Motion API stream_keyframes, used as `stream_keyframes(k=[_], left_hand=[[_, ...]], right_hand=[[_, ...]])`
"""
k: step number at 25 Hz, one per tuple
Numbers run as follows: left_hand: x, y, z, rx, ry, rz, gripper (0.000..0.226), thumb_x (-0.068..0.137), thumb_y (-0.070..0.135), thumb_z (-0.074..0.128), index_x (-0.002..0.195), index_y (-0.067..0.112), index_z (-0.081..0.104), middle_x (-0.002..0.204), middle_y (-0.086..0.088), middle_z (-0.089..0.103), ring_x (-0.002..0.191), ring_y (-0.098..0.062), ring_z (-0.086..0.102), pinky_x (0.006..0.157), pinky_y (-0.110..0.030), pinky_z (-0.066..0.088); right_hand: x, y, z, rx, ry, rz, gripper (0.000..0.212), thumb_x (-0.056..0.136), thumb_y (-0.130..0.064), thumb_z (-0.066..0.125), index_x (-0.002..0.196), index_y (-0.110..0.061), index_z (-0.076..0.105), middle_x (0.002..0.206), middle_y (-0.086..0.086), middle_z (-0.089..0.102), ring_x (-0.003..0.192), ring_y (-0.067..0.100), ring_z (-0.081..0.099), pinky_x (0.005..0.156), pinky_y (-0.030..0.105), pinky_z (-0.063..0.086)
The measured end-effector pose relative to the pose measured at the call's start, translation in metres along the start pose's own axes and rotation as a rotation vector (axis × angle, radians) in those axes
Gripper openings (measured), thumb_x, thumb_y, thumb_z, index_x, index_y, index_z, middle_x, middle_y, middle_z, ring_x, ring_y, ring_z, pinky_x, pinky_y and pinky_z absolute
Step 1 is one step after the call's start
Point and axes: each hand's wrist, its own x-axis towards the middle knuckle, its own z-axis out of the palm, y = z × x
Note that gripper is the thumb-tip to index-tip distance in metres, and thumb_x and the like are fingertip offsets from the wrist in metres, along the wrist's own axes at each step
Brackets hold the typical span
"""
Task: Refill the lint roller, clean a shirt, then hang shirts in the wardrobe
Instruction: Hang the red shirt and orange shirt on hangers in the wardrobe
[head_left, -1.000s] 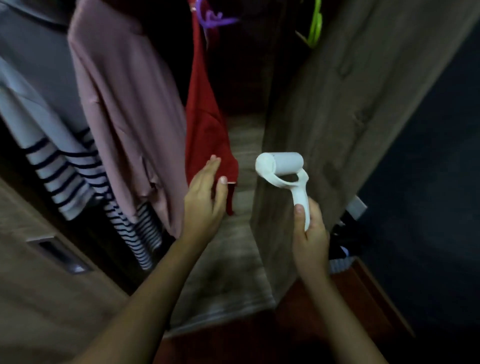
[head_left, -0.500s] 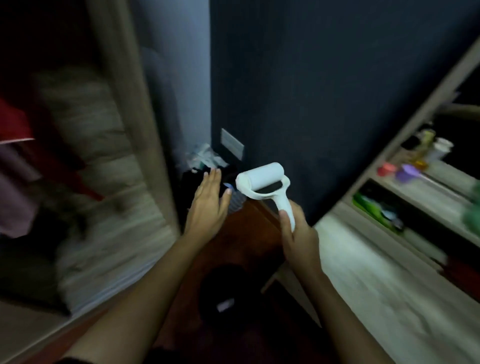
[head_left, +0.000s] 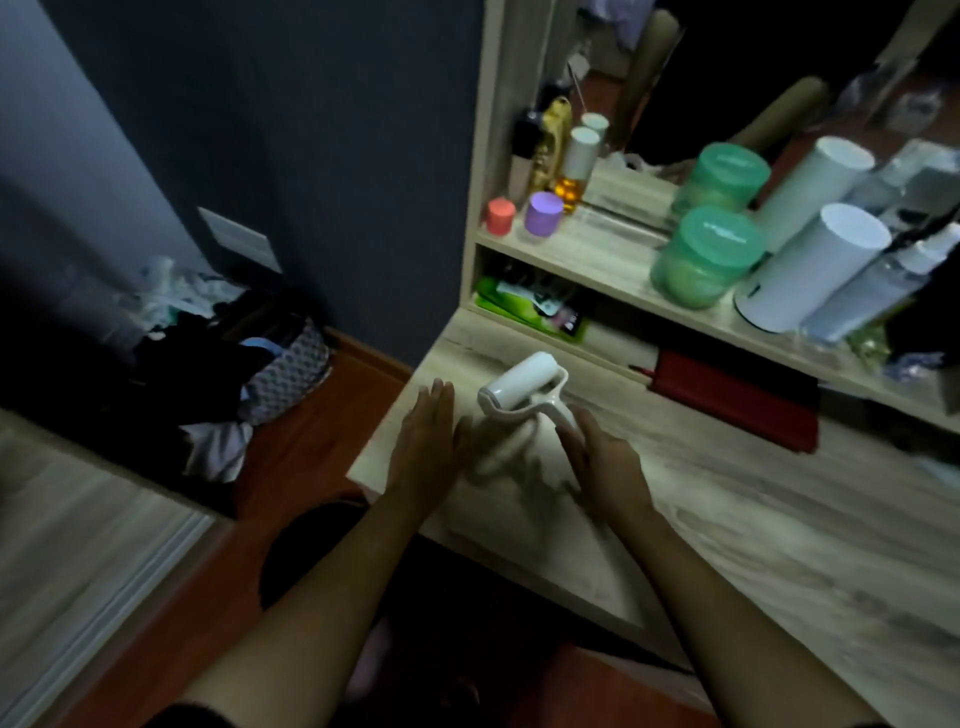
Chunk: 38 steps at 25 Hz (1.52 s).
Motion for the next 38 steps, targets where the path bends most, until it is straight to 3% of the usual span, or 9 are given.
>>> stream_keyframes(k=[2,7,14,19,22,26,31,35,38], left_hand=[[0.007,0.006,0.018,0.066,-0.034,0.023,0.073,0.090,0.048,0.014,0.144,0.000,0.024,0.151,-0.022,0.027,0.142,-0.034,0.022,0.113,-0.042,0.022],[0.019,0.007,0.045,0.203,-0.082,0.036,0.077,0.086,0.050,0.009,0.144,0.001,0.024,0.152,-0.021,0.024,0.143,-0.035,0.017,0.113,-0.052,0.021],[0.023,0.001,0.049,0.240,-0.104,0.037,0.061,0.099,0.039,0.027,0.148,0.007,0.009,0.158,-0.013,0.008,0.146,-0.028,0.002,0.116,-0.043,0.010],[0.024,0.008,0.010,0.220,-0.078,0.054,0.061,0.099,0.036,0.030,0.148,0.007,0.009,0.158,-0.012,0.007,0.146,-0.026,0.003,0.116,-0.037,0.011],[0.025,0.021,-0.055,0.252,0.055,0.122,0.058,0.099,0.035,0.032,0.147,0.007,0.016,0.157,-0.011,0.013,0.146,-0.024,0.008,0.116,-0.036,0.012],[0.010,0.033,-0.184,0.347,0.288,0.169,0.058,0.099,0.037,0.032,0.147,0.010,0.017,0.157,-0.008,0.016,0.146,-0.022,0.010,0.117,-0.037,0.012],[-0.063,0.017,-0.363,0.488,0.669,0.151,0.060,0.097,0.042,0.031,0.146,0.008,0.022,0.156,-0.009,0.021,0.145,-0.024,0.015,0.116,-0.038,0.015],[-0.129,-0.016,-0.474,0.644,0.807,0.106,0.063,0.095,0.047,0.029,0.147,0.011,0.022,0.155,-0.007,0.022,0.145,-0.021,0.016,0.117,-0.035,0.013],[-0.177,-0.055,-0.550,0.789,0.930,0.121,0.062,0.092,0.045,0.032,0.141,0.006,0.036,0.147,-0.013,0.040,0.139,-0.025,0.032,0.113,-0.034,0.024]], right_hand=[[0.004,0.017,0.006,-0.017,0.015,0.025,0.039,0.096,-0.043,0.037,0.129,-0.023,0.043,0.090,0.017,0.070,0.081,0.039,0.064,0.061,0.037,0.040],[0.005,0.045,0.019,-0.136,0.073,0.012,0.050,0.092,-0.053,0.025,0.119,-0.018,0.048,0.098,0.013,0.065,0.082,0.035,0.062,0.058,0.031,0.036],[0.009,0.053,0.024,-0.248,0.108,0.015,0.040,0.094,-0.049,0.034,0.109,-0.018,0.056,0.100,0.010,0.055,0.090,0.027,0.052,0.063,0.029,0.035],[0.013,0.022,0.002,-0.150,0.192,-0.030,0.052,0.088,-0.051,0.045,0.126,-0.015,0.050,0.102,0.010,0.055,0.088,0.026,0.053,0.067,0.035,0.046],[0.032,-0.036,-0.029,-0.073,0.309,-0.244,0.053,0.088,-0.046,0.042,0.121,-0.007,0.055,0.098,0.015,0.059,0.084,0.029,0.054,0.070,0.037,0.045],[0.063,-0.164,-0.085,0.068,0.420,-0.558,0.047,0.091,-0.041,0.038,0.122,-0.010,0.055,0.105,0.012,0.058,0.097,0.027,0.051,0.086,0.036,0.040],[0.060,-0.359,-0.130,0.185,0.507,-0.931,0.046,0.092,-0.039,0.037,0.124,-0.010,0.054,0.106,0.010,0.058,0.096,0.025,0.053,0.083,0.038,0.046],[0.034,-0.493,-0.140,0.203,0.569,-1.155,0.049,0.089,-0.042,0.037,0.123,-0.011,0.053,0.104,0.009,0.057,0.093,0.025,0.053,0.078,0.038,0.047],[0.012,-0.588,-0.132,0.210,0.625,-1.278,0.047,0.087,-0.042,0.042,0.123,-0.013,0.052,0.103,0.006,0.057,0.092,0.022,0.053,0.076,0.035,0.047]])
